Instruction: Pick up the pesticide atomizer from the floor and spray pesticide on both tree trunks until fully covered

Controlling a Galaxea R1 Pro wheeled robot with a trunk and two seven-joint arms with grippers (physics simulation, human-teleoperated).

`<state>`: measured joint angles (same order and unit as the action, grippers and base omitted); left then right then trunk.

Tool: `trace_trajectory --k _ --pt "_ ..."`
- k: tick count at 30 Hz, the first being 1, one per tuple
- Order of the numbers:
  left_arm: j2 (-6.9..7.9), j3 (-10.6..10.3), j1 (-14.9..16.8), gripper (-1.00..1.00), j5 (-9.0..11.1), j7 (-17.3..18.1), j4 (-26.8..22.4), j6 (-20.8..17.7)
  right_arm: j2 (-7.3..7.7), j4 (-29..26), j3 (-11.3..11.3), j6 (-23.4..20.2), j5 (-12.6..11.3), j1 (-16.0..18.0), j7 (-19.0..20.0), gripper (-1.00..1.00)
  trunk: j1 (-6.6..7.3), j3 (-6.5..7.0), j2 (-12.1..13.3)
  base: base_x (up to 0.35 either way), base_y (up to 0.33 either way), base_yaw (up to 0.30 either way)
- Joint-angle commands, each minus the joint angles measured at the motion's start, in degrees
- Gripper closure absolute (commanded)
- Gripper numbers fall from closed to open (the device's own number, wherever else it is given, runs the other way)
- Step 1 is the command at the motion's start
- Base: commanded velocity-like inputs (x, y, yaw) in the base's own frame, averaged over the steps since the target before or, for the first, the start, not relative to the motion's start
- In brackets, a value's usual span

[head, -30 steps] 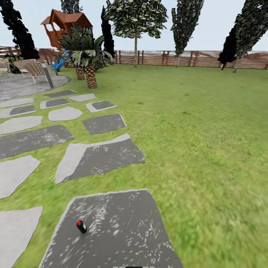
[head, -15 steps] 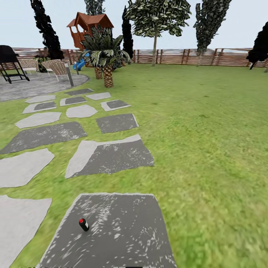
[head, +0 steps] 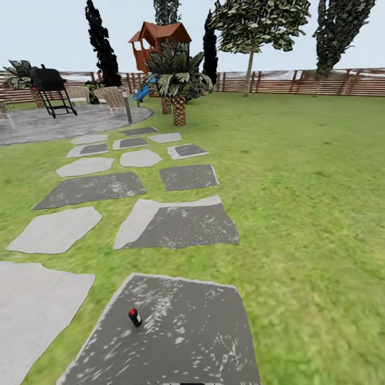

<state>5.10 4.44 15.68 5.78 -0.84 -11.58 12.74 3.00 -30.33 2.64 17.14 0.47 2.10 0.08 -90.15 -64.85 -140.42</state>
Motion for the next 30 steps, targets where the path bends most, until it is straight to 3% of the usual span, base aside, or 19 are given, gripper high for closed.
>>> trace_trajectory --k 1,12,30 --pt "-0.01 0.0 0.0 -1.0 0.5 0.1 0.1 0.2 -0.01 0.0 0.1 0.2 0.1 0.0 0.0 -1.0 0.01 -0.04 0.0 0.001 -0.001 0.278" --pt "-0.07 -0.1 0.0 -1.0 0.5 0.1 0.0 0.2 -0.01 0.0 0.1 0.2 0.1 0.0 0.0 -1.0 0.01 -0.04 0.0 0.013 -0.021 0.278" --pt "0.07 0.0 0.0 -1.0 0.5 0.1 0.0 0.2 -0.01 0.1 0.1 0.2 0.1 0.0 0.0 -1.0 0.01 -0.04 0.0 0.123 -0.227 0.278"
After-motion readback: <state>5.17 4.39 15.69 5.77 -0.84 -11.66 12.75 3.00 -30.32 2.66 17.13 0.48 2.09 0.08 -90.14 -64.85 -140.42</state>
